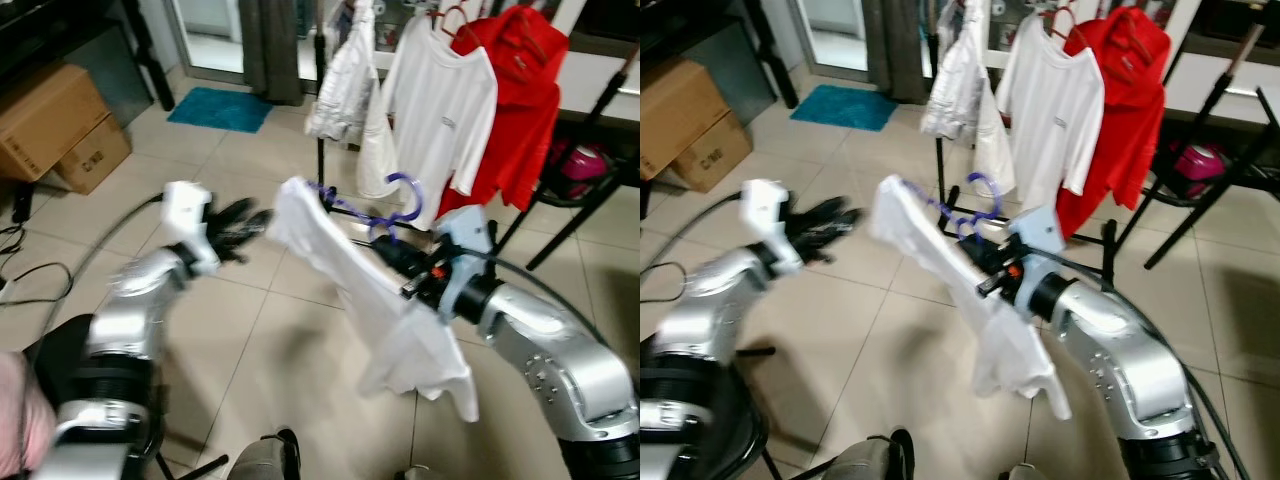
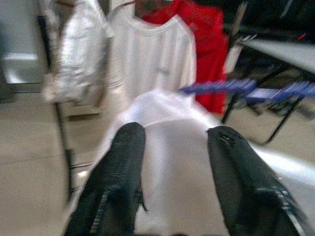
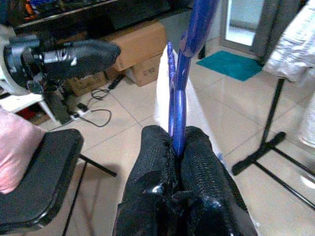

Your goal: Hang hanger

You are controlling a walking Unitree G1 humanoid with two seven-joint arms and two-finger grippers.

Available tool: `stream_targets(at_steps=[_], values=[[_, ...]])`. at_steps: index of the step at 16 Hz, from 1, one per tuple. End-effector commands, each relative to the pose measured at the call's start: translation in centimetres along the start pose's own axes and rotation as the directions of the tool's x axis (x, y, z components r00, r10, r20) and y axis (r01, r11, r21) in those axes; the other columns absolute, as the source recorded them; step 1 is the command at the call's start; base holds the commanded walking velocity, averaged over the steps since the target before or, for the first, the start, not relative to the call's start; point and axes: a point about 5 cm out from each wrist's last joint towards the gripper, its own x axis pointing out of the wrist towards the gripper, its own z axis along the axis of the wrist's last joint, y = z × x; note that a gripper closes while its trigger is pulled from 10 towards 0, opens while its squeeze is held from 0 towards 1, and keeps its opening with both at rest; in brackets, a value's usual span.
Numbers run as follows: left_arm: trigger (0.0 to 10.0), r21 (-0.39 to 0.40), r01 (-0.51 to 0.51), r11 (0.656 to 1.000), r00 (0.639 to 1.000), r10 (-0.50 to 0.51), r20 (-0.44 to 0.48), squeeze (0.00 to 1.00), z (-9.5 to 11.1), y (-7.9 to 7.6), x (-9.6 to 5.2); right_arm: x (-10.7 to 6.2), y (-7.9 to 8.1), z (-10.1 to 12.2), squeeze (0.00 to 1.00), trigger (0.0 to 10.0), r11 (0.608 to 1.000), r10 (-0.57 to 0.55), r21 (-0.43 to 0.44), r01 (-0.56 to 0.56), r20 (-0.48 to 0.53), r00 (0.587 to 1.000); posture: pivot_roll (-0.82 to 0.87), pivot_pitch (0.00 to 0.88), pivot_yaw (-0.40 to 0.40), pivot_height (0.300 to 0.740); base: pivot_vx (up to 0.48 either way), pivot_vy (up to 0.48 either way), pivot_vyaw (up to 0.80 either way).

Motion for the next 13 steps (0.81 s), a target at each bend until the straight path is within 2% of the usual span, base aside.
stream_targets(at_steps=[1,2,3,5,6,7,8,9,10,12,13], values=[[10.0,-0.032,0.01,0.999,1.0,-0.01,-0.002,1.0,-0.1,-0.8,0.5,0.1,0.5,1.0,0.0,10.0,0.999,0.005,-0.036,-0.004,0.043,0.999,-0.07,0.102,0.08,0.74,0.0,0.0,0.0],[10.0,-0.046,0.01,0.999,1.0,-0.011,-0.02,0.0,-0.7,-2.4,1.9,0.4,0.9,1.0,0.0,10.0,0.999,0.015,-0.034,-0.013,0.053,0.998,-0.08,0.103,0.081,0.74,0.0,0.0,0.0],[10.0,-0.041,0.003,0.999,0.999,-0.004,-0.032,0.0,-0.9,-2.8,2.1,0.4,1.0,1.1,0.0,10.0,0.999,0.018,-0.031,-0.017,0.057,0.998,-0.08,0.103,0.081,0.74,0.0,0.0,0.0],[10.0,-0.037,-0.099,0.994,0.993,0.097,-0.066,0.0,-1.2,-3.4,2.9,0.3,1.4,1.1,0.0,10.0,0.999,0.044,-0.029,-0.042,0.067,0.997,-0.08,0.105,0.082,0.74,0.0,0.0,0.0],[10.0,-0.033,-0.133,0.991,0.989,0.131,-0.074,0.0,-1.4,-3.6,3.1,0.2,1.6,1.2,0.0,10.0,0.998,0.065,-0.013,-0.064,0.083,0.994,-0.08,0.104,0.082,0.74,0.0,0.0,0.0],[10.0,-0.034,-0.158,0.987,0.984,0.155,-0.082,0.0,-1.5,-3.7,3.3,0.1,1.9,1.6,0.0,10.0,0.994,0.097,0.04,-0.103,0.123,0.988,-0.08,0.103,0.079,0.74,0.0,0.0,0.0],[10.0,-0.034,-0.159,0.987,0.984,0.156,-0.083,0.0,-1.6,-3.7,3.3,0.0,2.0,1.7,0.0,10.0,0.992,0.106,0.048,-0.113,0.131,0.986,-0.08,0.103,0.079,0.74,0.0,0.0,0.0],[10.0,0.02,-0.196,0.98,0.976,0.197,-0.091,0.0,-1.5,-3.5,3.4,-0.1,1.9,1.8,0.0,10.0,0.99,0.114,0.067,-0.125,0.141,0.983,-0.07,0.101,0.079,0.74,0.0,0.0,0.0],[10.0,0.034,-0.21,0.977,0.973,0.212,-0.091,0.0,-1.4,-3.5,3.4,-0.1,1.9,1.8,0.0,10.0,0.989,0.114,0.073,-0.125,0.143,0.983,-0.07,0.101,0.08,0.74,0.0,0.0,0.0],[10.0,0.056,-0.202,0.978,0.975,0.206,-0.082,0.0,-1.2,-3.9,3.6,-0.2,1.7,1.7,0.0,10.0,0.989,0.113,0.083,-0.125,0.144,0.983,-0.07,0.1,0.081,0.74,0.0,0.0,0.0],[10.0,0.091,-0.189,0.978,0.978,0.196,-0.073,0.0,-1.0,-4.0,3.6,-0.2,1.8,1.7,0.0,10.0,0.987,0.122,0.088,-0.135,0.145,0.982,-0.07,0.098,0.081,0.74,0.0,0.0,0.0]])
